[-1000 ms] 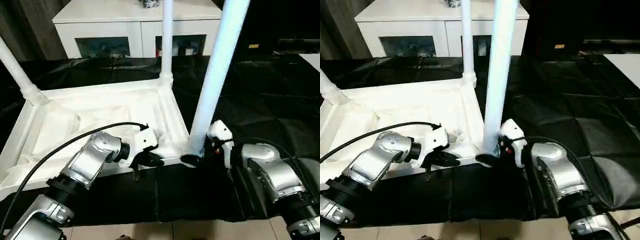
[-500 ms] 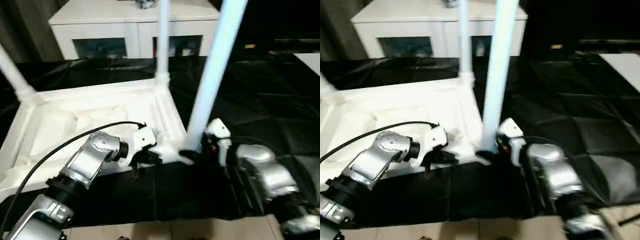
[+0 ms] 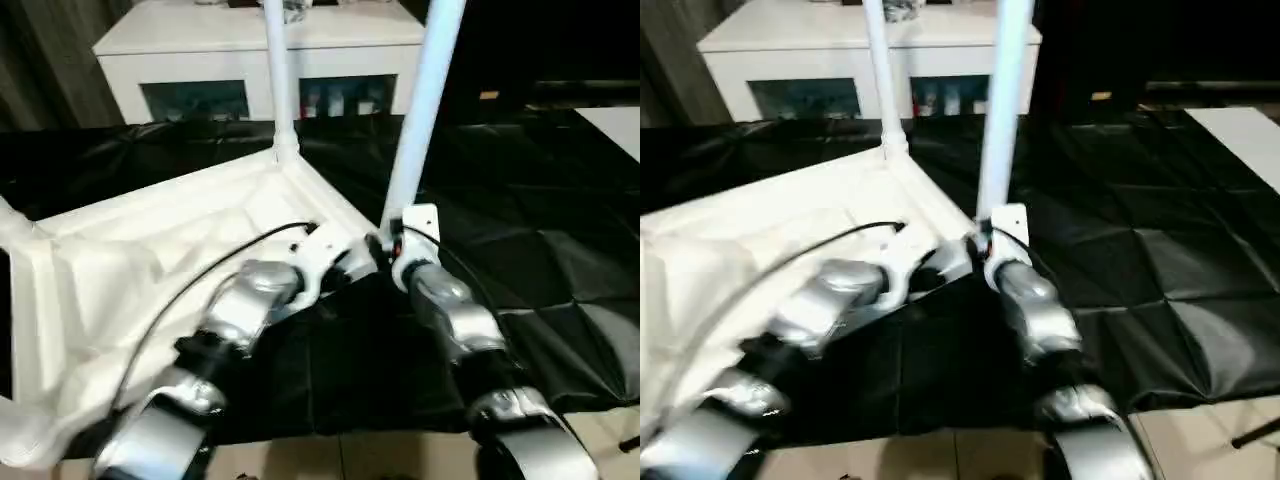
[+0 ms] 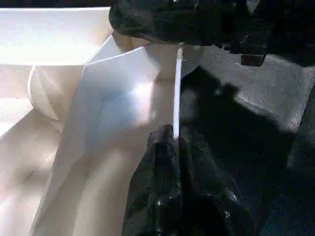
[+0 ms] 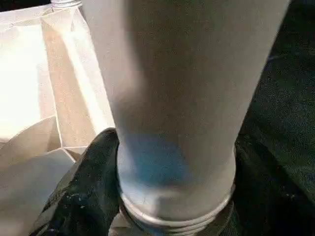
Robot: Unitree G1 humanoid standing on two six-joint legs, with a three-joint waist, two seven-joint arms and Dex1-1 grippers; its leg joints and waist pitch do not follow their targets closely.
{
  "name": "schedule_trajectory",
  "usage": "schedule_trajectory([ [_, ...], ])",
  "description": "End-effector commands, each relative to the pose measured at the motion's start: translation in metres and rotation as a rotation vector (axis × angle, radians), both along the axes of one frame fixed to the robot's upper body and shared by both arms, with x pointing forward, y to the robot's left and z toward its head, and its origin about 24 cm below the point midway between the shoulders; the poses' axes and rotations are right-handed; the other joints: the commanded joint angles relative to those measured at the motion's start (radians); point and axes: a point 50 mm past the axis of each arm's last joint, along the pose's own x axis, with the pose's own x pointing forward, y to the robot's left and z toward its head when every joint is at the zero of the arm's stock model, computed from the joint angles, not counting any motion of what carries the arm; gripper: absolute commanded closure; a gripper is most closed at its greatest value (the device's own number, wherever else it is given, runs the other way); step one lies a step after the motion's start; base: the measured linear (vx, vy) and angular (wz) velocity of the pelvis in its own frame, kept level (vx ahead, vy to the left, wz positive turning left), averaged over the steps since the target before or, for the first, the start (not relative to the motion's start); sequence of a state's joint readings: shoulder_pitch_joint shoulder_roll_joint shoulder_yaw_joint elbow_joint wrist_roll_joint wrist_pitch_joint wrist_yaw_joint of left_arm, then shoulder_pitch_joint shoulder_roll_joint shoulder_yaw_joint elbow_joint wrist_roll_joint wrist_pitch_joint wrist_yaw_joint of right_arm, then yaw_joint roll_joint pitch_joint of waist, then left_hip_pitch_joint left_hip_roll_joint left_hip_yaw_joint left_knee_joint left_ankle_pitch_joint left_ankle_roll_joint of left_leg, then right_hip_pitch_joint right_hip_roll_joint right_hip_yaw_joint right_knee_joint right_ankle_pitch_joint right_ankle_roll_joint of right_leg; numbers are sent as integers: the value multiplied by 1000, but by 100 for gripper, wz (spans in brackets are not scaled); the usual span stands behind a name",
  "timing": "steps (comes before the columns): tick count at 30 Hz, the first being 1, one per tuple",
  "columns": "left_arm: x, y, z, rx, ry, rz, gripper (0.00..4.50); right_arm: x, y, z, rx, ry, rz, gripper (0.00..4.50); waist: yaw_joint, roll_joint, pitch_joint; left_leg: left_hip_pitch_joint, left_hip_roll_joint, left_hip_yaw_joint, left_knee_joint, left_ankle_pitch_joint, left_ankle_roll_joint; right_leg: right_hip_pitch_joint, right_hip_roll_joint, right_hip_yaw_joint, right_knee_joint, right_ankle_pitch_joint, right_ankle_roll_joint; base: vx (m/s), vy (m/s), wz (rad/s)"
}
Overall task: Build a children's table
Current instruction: Rotate leg to tighten
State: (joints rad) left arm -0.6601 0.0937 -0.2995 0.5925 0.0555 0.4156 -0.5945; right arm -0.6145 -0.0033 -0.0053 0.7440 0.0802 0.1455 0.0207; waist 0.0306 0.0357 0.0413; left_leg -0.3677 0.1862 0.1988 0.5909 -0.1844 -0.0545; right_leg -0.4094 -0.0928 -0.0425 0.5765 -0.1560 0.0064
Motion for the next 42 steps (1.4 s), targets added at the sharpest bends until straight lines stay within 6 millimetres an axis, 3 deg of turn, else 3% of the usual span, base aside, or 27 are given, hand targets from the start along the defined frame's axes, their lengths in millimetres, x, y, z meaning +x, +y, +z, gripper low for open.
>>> schedule_trajectory([
  [1, 9, 11, 4, 14, -46, 105, 450, -9, 18, -10, 30, 24, 111, 122, -3, -2, -61, 14, 27, -22, -83, -351, -5, 34, -37, 21, -72, -303, -175, 0, 0, 0],
  [6, 6, 18, 1, 25, -28, 78, 450, -6, 9, 4, 10, -55, 156, 75, -7, -4, -62, -1, 27, -23, -82, -288, 20, 50, -40, 19, -63, -255, -194, 0, 0, 0],
  [8, 6, 19, 1, 28, -26, 64, 450, -6, 6, 7, 10, -62, 171, 61, -6, -6, -63, 7, 27, -19, -78, -288, 28, 43, -40, 21, -64, -258, -204, 0, 0, 0],
  [12, -4, 32, -2, 36, 2, -66, 450, -24, -15, 21, -8, -73, 536, 61, 2, -13, -64, 0, 30, -19, -74, -233, 72, 54, -39, 20, -58, -190, -210, 0, 0, 0],
  [16, -13, 38, -3, 40, 37, -169, 450, -39, -32, 19, -59, -51, 692, 61, 6, -11, -64, 2, 34, -14, -69, -205, 91, 51, -41, 21, -54, -162, -244, 0, 0, 0],
  [20, -22, 43, -3, 52, 66, -283, 450, -45, -43, 19, -90, -28, 757, 61, 9, -11, -62, 5, 37, -15, -72, -225, 77, 49, -41, 20, -56, -206, -248, 0, 0, 0],
  [22, -41, 45, 1, 23, 132, -481, 450, -49, -49, 24, -89, -6, 817, 61, 8, -10, -58, 9, 39, -17, -78, -260, 56, 45, -40, 22, -59, -250, -239, 0, 0, 0],
  [24, -46, 45, 3, 13, 158, -513, 450, -51, -50, 25, -85, 1, 833, 61, 9, -6, -56, 13, 40, -16, -80, -278, 44, 40, -39, 23, -58, -261, -240, 0, 0, 0],
  [25, -48, 45, 4, 10, 162, -525, 450, -52, -51, 26, -86, 10, 849, 61, 14, -2, -54, 25, 43, -12, -79, -307, 36, 30, -36, 25, -63, -272, -242, 0, 0, 0],
  [28, -46, 45, 5, 17, 146, -507, 450, -54, -54, 26, -98, 25, 872, 61, 21, -7, -53, 23, 42, -12, -82, -310, 21, 33, -36, 28, -61, -277, -231, 0, 0, 0],
  [31, -43, 46, 4, 27, 134, -490, 450, -55, -55, 25, -104, 39, 894, 61, 26, -6, -53, 24, 40, -12, -82, -323, 11, 32, -36, 30, -62, -290, -221, 0, 0, 0],
  [34, -44, 47, 5, 27, 136, -497, 450, -58, -54, 22, -100, 58, 912, 61, 26, -9, -56, 16, 38, -15, -81, -297, 17, 40, -40, 30, -60, -280, -212, 0, 0, 0],
  [38, -44, 47, 5, 26, 137, -499, 450, -59, -54, 21, -101, 63, 917, 61, 28, -10, -57, 15, 38, -14, -79, -271, 26, 40, -40, 30, -58, -266, -216, 0, 0, 0],
  [42, -44, 49, 7, 34, 141, -500, 450, -62, -57, 19, -94, 97, 933, 98, 28, -7, -58, 13, 38, -15, -78, -260, 30, 43, -39, 29, -56, -240, -225, 0, 0, 0],
])
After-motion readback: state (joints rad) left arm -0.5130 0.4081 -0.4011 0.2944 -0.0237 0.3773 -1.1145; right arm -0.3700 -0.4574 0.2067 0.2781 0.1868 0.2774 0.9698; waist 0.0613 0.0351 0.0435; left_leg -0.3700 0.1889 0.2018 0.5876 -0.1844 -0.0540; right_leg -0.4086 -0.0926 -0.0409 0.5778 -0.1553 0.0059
